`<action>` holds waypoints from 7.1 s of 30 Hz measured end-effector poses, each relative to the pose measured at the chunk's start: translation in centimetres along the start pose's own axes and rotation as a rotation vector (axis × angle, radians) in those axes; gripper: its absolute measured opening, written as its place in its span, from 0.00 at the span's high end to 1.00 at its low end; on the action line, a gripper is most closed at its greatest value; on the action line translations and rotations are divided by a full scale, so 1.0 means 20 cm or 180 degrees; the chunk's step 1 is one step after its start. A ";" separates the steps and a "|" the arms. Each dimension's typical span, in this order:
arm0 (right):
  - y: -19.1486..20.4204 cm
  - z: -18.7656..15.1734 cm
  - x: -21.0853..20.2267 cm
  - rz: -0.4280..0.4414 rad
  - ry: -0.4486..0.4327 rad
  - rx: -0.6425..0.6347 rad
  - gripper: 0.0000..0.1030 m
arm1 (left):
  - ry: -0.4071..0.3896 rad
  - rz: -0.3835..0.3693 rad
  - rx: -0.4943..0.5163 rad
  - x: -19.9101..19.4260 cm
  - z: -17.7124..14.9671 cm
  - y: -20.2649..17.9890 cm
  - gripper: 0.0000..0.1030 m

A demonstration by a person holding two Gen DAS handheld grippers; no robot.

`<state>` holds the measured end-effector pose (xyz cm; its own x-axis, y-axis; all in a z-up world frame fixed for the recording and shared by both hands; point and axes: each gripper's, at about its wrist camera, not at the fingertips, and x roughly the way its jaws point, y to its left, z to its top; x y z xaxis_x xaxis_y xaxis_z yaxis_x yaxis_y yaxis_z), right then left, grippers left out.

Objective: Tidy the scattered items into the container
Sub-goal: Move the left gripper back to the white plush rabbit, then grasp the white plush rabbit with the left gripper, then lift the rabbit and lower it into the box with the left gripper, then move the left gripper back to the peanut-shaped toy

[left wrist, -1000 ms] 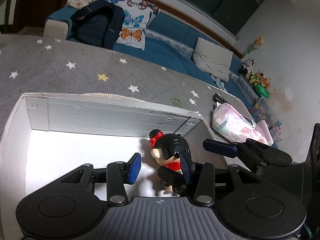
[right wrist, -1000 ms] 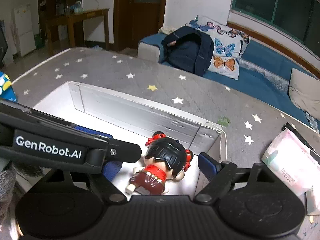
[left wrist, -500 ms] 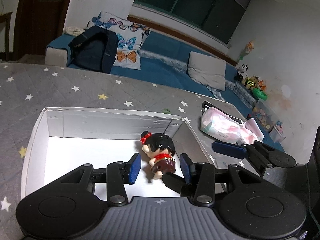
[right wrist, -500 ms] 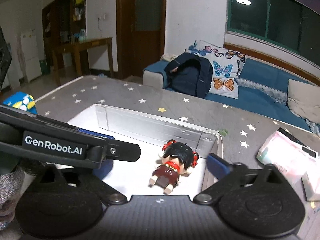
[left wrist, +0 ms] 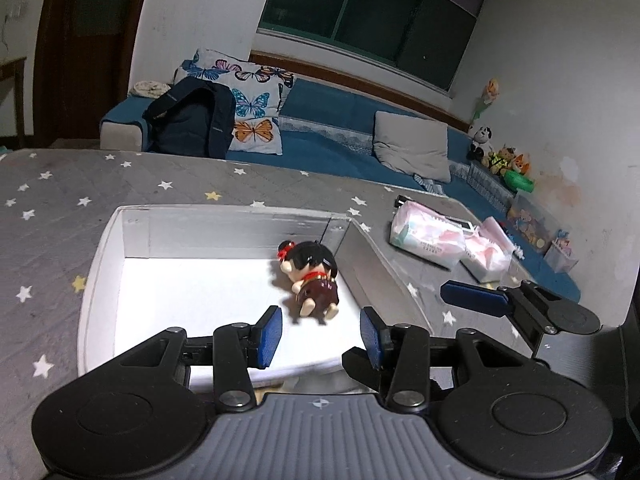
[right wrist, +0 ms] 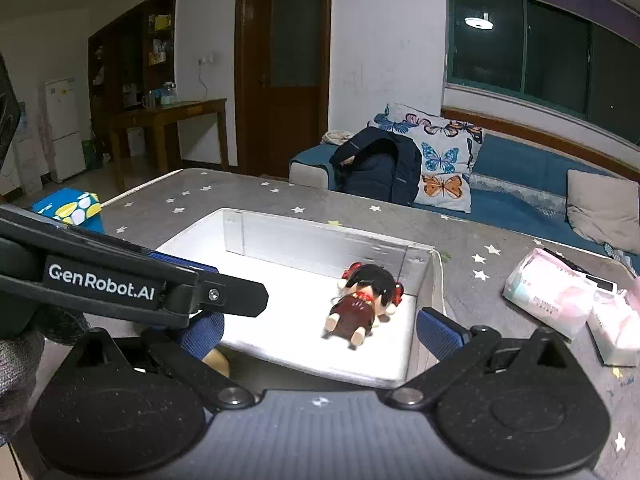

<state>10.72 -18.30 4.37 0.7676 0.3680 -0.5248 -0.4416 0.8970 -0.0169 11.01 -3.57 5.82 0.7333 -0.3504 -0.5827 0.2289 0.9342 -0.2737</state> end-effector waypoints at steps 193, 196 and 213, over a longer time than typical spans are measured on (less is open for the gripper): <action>0.03 0.20 0.51 0.0275 0.0457 -0.0606 0.32 | -0.0005 0.0206 -0.1131 0.22 0.09 0.47 0.61; 0.01 0.19 0.42 0.0273 0.0360 -0.0530 0.31 | -0.0091 0.0238 -0.0992 0.15 0.07 0.43 0.61; 0.06 0.00 0.00 0.0305 0.0036 -0.0238 0.30 | -0.0254 0.0136 -0.0765 -0.14 -0.13 0.29 0.61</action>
<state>10.13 -17.26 4.30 0.7149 0.4481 -0.5367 -0.5465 0.8369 -0.0292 8.64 2.72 3.90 0.7894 -0.2957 -0.5379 0.0449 0.9018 -0.4298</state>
